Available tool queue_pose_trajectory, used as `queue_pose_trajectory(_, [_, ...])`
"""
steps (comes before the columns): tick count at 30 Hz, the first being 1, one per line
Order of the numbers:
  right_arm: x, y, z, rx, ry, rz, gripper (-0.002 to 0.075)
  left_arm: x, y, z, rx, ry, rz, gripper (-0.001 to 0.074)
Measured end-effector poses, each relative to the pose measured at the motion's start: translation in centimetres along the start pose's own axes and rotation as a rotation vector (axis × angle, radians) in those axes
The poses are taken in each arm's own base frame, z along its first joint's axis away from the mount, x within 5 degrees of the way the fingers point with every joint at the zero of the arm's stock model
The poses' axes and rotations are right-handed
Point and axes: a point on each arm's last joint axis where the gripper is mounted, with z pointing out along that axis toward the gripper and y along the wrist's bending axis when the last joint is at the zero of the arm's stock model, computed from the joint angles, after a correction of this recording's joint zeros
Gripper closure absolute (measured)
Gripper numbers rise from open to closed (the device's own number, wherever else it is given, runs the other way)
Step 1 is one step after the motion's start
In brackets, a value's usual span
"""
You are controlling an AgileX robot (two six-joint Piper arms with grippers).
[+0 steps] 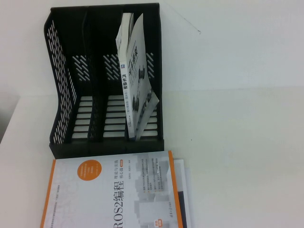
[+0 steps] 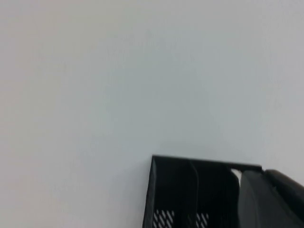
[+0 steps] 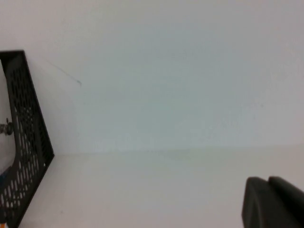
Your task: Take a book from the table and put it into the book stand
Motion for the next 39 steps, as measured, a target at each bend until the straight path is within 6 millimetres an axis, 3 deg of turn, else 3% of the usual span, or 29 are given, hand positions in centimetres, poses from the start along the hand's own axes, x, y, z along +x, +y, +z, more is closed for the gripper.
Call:
queue_pose_trajectory(4, [-3.6, 0.2, 1.2, 0.029, 0.170, 0.048, 0.0724, -3.5, -0.9, 2.0, -0.016, 0.094, 0.030, 0.0737])
queue_pose_trajectory(8, [-4.8, 0.9, 3.6, 0.005, 0.330, 0.104, 0.0724, -3.5, -0.6, 4.4, -0.049, 0.168, 0.102, 0.0737])
queue_pose_trajectory(16, [-2.1, 1.6, 8.0, -0.017, 0.735, 0.096, 0.0724, 0.4, 0.5, 9.2, -0.130, 0.464, 0.003, 0.0737])
queue_pose_trajectory(23, [-0.3, 2.2, 10.7, -0.099, 0.941, 0.032, 0.0724, 2.5, 1.0, 11.2, -0.161, 0.594, -0.007, 0.0737])
queue_pose_trajectory(32, [0.9, 4.9, 16.2, -0.360, 0.873, 0.082, 0.0724, 3.4, 1.1, 11.4, -0.169, 0.644, -0.027, 0.0737])
queue_pose_trajectory(39, [4.2, 7.9, 19.5, -0.497, 1.009, 0.111, 0.0723, 6.3, 1.8, 10.9, -0.204, 0.786, -0.022, 0.0737])
